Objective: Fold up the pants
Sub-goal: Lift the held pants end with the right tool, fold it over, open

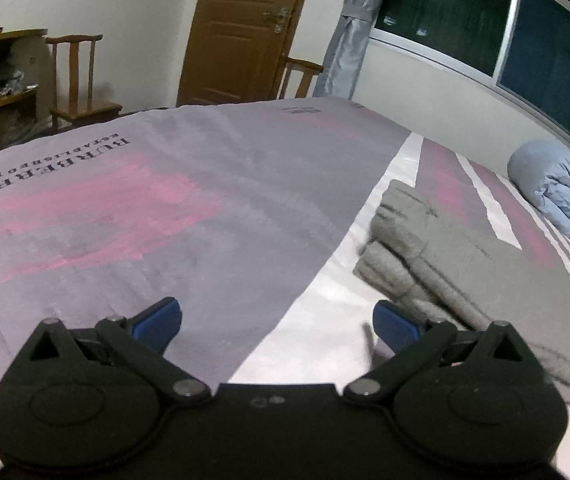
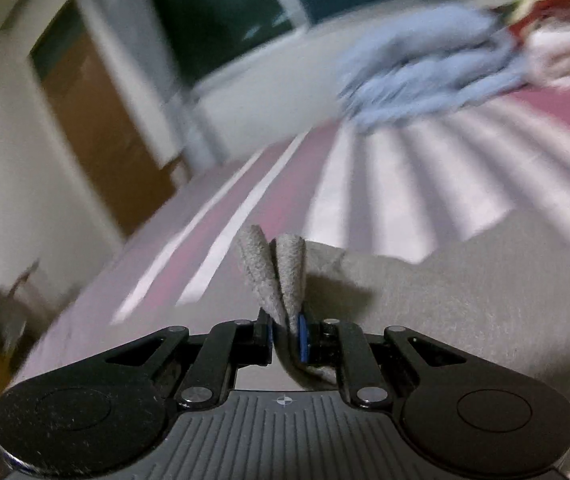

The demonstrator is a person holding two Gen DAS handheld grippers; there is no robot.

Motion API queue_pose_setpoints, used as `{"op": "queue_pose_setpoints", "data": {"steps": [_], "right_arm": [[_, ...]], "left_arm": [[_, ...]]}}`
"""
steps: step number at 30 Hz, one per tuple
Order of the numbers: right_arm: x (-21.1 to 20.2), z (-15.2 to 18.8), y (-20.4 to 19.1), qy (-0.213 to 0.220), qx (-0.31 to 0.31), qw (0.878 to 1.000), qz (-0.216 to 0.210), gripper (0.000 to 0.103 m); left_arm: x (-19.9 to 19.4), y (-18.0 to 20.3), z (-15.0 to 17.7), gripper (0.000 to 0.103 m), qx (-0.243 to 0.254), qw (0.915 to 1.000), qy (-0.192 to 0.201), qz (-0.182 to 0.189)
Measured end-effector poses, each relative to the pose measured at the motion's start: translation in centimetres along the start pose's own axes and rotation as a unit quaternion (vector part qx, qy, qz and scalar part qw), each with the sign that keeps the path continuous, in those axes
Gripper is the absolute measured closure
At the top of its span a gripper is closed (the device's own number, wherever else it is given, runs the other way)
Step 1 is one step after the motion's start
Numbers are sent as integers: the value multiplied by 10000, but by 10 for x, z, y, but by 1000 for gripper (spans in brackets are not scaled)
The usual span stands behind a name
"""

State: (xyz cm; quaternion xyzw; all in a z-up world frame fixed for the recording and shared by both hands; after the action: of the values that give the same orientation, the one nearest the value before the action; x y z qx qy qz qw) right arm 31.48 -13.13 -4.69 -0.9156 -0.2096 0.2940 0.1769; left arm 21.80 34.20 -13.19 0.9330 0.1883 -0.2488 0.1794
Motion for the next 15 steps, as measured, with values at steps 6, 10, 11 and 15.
{"op": "queue_pose_setpoints", "data": {"steps": [6, 10, 11, 15], "right_arm": [[38, 74, -27, -552, -726, 9958, 82, 90], [36, 71, -28, -588, -1011, 9931, 29, 75], [29, 71, -36, -550, -1256, 9905, -138, 74], [7, 62, -39, -198, -1033, 9934, -455, 73]], "left_arm": [[1, 2, 4, 6, 353, 9994, 0, 29], [2, 1, 5, 6, 360, 9993, 6, 48], [2, 1, 5, 6, 359, 9993, 0, 47], [3, 2, 5, 6, 380, 9993, -41, 40]]}}
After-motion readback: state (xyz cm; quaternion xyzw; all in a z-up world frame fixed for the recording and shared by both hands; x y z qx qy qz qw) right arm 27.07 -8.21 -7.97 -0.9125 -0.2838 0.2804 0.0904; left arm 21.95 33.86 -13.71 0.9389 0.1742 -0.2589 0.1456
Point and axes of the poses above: each gripper's, at about its wrist camera, not at the fingertips, and x roughly the way its jaws point, y to its right, z to its underside, the point moved 10 cm from there along x, roughly the way its jaws point, and after that the axes turned 3 degrees about z, right-handed, at the moved point
